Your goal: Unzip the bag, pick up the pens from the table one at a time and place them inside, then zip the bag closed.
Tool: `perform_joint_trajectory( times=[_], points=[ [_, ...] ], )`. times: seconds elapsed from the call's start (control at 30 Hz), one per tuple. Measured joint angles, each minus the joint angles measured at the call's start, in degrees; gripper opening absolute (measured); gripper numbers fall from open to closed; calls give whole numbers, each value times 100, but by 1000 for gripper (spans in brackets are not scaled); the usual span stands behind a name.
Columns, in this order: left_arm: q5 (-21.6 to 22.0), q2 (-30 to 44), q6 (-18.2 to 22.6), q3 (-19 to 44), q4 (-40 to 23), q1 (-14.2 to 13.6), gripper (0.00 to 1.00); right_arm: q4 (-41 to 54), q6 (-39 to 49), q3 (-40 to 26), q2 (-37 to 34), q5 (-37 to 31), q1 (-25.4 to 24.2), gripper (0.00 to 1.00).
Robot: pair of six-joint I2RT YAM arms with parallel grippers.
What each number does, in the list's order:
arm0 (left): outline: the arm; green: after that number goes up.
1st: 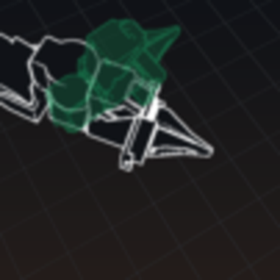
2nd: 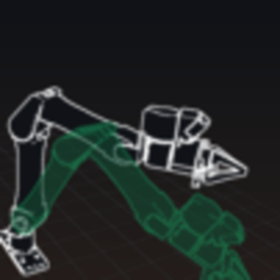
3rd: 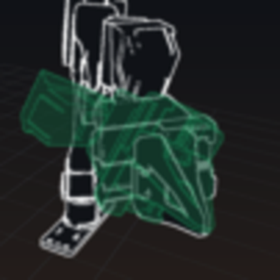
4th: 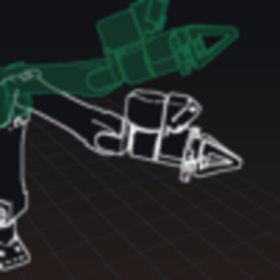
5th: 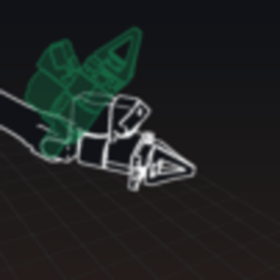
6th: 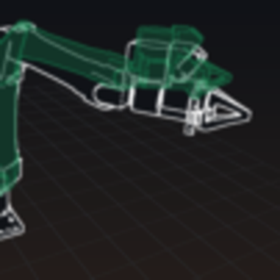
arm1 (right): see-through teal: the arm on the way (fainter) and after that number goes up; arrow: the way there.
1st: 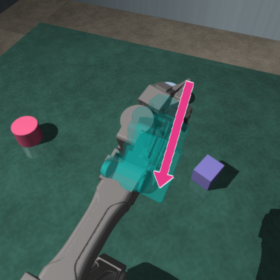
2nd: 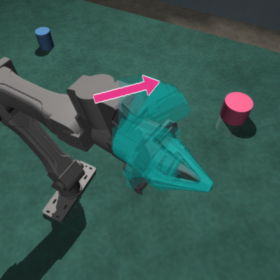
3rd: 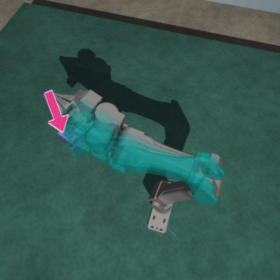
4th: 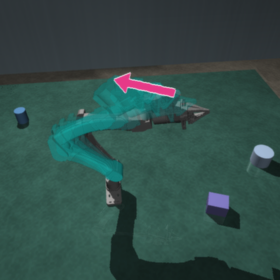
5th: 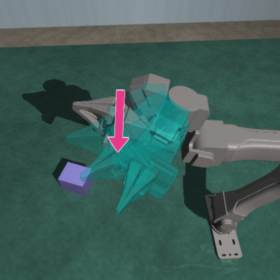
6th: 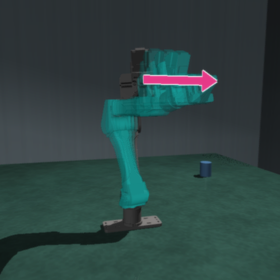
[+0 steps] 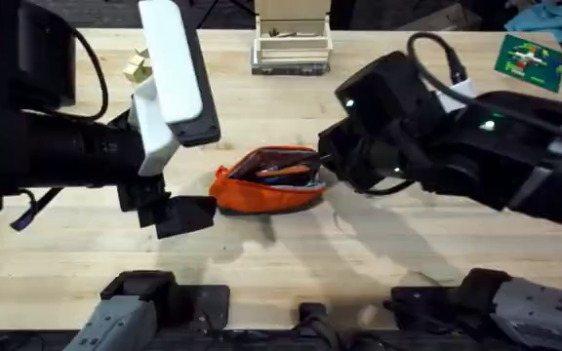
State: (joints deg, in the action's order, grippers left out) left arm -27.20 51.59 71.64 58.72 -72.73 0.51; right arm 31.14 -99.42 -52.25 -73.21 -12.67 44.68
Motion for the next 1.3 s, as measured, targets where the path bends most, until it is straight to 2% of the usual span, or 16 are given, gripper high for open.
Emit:
perform_joint_trajectory(
  times=[0.17,0.5,0.8,1.3],
  points=[
    [-1,0,0,0,0,0,993,-76,-249,0,-206,0,163,34],
    [0,0,0,0,0,0,993,-836,-399,0,-604,2,300,33],
    [0,0,0,0,0,0,993,-852,-418,0,-925,7,315,31],
    [0,0,0,0,0,0,993,-861,-612,0,-956,197,481,35]
  ],
)
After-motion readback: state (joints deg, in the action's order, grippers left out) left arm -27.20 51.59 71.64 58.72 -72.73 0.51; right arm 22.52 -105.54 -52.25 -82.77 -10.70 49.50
